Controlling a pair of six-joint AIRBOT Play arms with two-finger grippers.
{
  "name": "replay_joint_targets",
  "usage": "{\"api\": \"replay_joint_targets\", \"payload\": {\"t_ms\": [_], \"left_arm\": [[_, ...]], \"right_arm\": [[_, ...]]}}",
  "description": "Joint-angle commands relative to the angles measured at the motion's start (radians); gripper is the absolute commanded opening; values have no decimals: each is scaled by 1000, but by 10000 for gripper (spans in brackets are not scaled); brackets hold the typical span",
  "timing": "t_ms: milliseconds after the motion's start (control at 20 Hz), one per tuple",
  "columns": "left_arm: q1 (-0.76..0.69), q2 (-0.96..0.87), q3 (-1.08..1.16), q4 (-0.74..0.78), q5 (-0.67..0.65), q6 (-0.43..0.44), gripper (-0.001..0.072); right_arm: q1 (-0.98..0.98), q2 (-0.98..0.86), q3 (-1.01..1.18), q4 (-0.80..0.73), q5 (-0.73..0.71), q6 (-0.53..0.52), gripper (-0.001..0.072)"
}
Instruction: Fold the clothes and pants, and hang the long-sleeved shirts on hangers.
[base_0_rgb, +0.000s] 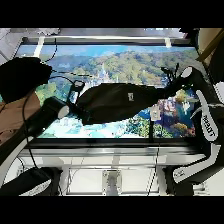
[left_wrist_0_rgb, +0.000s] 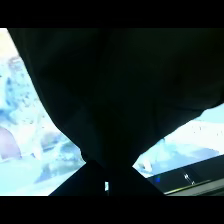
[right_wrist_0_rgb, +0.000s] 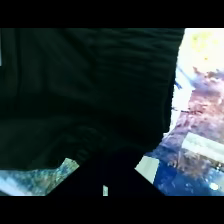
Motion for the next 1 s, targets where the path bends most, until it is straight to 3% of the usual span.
{"api": "replay_joint_targets", "payload": {"t_ms": [0,450,500,550,600,650,750,850,950], "left_arm": [[-47,-45,-34,5,15,-33,7],[-48,-151,-32,5,14,-50,25],[-48,-137,-29,4,13,-55,248],[-48,-114,-26,4,9,-55,522],[-48,-80,-18,4,6,-56,605],[-48,-36,-10,4,6,-67,606],[-47,62,5,5,7,-71,605],[-43,177,8,13,9,-70,605],[-41,267,8,39,12,-70,605]], "right_arm": [[6,-15,-45,-8,-99,1,17],[14,-7,-24,-19,-59,43,26],[14,9,0,-20,-26,43,116],[14,26,32,-20,14,42,297],[14,46,71,-22,50,40,519],[14,67,110,-26,72,35,630],[5,105,164,-27,22,37,629],[-21,106,192,-15,-28,139,629],[-68,63,192,46,3,167,629]]}}
